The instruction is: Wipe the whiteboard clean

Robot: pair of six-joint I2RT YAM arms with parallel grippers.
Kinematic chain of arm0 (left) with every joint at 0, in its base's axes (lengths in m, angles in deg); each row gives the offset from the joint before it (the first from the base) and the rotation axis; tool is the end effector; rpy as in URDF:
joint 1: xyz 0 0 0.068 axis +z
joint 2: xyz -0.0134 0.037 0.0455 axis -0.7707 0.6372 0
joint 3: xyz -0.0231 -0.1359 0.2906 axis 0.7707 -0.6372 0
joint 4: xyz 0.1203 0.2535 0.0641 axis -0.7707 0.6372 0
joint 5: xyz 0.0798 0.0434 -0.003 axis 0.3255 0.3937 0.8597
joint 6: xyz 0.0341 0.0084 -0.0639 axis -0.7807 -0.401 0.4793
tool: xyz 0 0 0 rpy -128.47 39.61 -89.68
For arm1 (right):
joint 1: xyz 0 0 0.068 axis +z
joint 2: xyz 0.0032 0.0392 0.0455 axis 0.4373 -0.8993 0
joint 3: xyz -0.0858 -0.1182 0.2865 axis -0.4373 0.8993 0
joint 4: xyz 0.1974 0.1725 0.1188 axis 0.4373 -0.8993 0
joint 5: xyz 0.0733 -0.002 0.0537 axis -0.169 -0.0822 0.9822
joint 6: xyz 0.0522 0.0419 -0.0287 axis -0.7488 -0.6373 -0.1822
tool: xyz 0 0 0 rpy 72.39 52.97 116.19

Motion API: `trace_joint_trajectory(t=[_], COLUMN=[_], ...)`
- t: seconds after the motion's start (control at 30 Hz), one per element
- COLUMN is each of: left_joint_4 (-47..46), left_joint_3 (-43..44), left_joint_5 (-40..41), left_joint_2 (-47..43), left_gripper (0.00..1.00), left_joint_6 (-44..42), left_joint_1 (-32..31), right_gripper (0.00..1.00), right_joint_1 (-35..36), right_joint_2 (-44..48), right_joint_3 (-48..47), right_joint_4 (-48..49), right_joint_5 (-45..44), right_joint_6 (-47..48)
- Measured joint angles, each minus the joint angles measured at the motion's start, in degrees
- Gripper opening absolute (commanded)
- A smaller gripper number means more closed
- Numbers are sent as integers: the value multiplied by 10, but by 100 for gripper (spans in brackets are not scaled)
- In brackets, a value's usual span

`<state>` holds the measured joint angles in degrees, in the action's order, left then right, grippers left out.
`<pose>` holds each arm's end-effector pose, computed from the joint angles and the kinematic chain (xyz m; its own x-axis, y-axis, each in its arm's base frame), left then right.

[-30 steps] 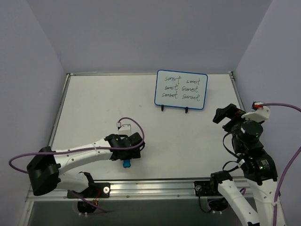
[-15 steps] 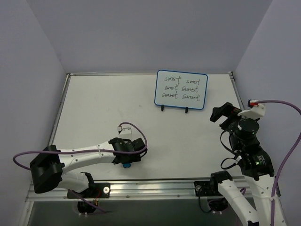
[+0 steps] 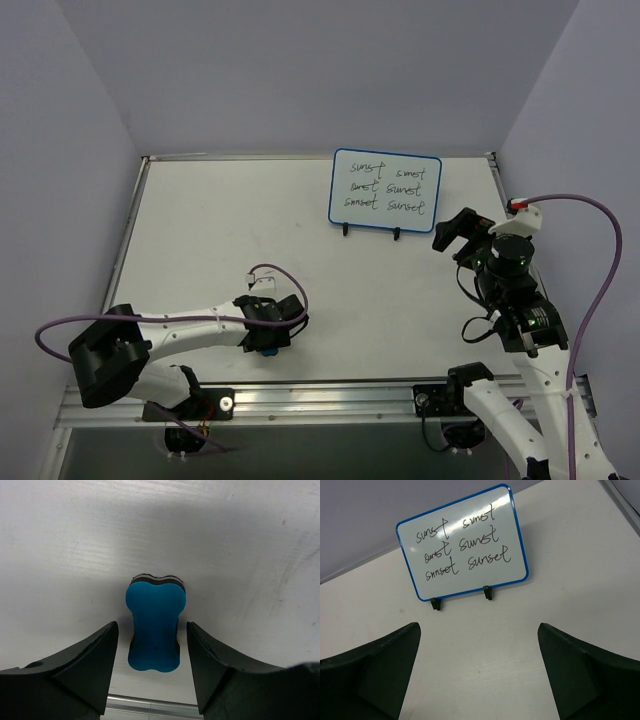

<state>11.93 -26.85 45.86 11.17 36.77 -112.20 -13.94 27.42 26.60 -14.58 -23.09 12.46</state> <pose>0.1337 -0.1935 0.1777 -0.8793 -0.1365 -0.4562 -0.1559 0.9878 0.0050 0.1571 0.0238 0.4241 -0.0689 0.4274 -0.9014 -0.0274 0.9024 0.4299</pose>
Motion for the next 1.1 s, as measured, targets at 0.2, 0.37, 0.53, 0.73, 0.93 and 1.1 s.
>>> trace_joint_trajectory(t=[0.2, 0.37, 0.53, 0.73, 0.93, 1.1], left_joint_4=[-16, -16, -4, 62, 105, 115], left_joint_3=[-1, -1, 2, 67, 164, 179], left_joint_5=[-6, -3, 8, 49, 85, 75], left_joint_2=[15, 12, -9, -49, -118, -165], left_gripper=[45, 24, 22, 21, 15, 13], left_joint_6=[-1, -4, -13, -46, -110, -182], left_joint_1=[1, 5, 20, 24, 42, 90], right_gripper=[100, 100, 100, 98, 96, 98], right_joint_1=[0, 0, 0, -65, -212, -218], right_joint_2=[0, -6, -45, -193, -426, -596], right_joint_3=[0, 6, 32, 35, -42, -211], right_joint_4=[0, 14, 52, 137, 247, 277], right_joint_5=[3, 3, 3, 75, 263, 382], right_joint_6=[1, 4, 7, 40, 54, 103])
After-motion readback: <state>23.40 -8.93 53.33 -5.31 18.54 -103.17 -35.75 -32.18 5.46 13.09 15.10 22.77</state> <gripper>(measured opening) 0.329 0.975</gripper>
